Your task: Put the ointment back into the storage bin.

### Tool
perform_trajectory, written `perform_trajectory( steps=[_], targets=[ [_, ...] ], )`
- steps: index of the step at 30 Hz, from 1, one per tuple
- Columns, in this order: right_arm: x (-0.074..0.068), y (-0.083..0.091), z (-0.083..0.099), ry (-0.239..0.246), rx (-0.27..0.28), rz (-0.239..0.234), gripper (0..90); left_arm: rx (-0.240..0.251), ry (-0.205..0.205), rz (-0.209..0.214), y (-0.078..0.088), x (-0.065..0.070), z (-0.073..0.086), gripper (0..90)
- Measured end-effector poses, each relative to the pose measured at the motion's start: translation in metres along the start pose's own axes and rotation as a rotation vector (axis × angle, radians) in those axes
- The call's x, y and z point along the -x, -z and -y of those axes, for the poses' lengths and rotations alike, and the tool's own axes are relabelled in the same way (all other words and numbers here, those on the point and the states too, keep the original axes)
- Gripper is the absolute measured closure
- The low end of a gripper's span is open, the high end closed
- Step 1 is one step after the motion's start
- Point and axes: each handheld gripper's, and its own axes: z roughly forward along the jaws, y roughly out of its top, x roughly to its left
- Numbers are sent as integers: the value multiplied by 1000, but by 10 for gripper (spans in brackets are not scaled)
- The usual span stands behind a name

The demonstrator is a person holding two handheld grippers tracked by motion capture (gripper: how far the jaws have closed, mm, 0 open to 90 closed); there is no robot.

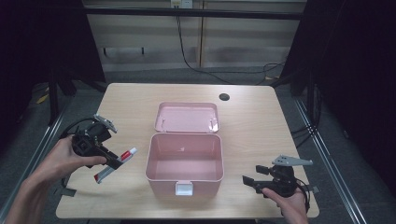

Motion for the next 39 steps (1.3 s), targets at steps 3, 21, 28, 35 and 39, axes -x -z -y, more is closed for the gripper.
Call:
perform_trajectory(
  steps=[3,21,28,35,39],
  targets=[
    [1,0,0,1,6,3,210,15,-6,-19,2,1,-4,707],
    [1,0,0,-2,2,-1,203,11,-68,-12,11,16,-31,708],
    [0,0,0,-2,2,-3,202,-4,-85,-38,9,26,-47,708],
    [0,0,0,-6,-1,-4,202,-13,-107,-18,4,30,-60,707],
    [0,0,0,-6,-1,-5,202,-4,-128,-21,4,35,-67,707]
  ],
)
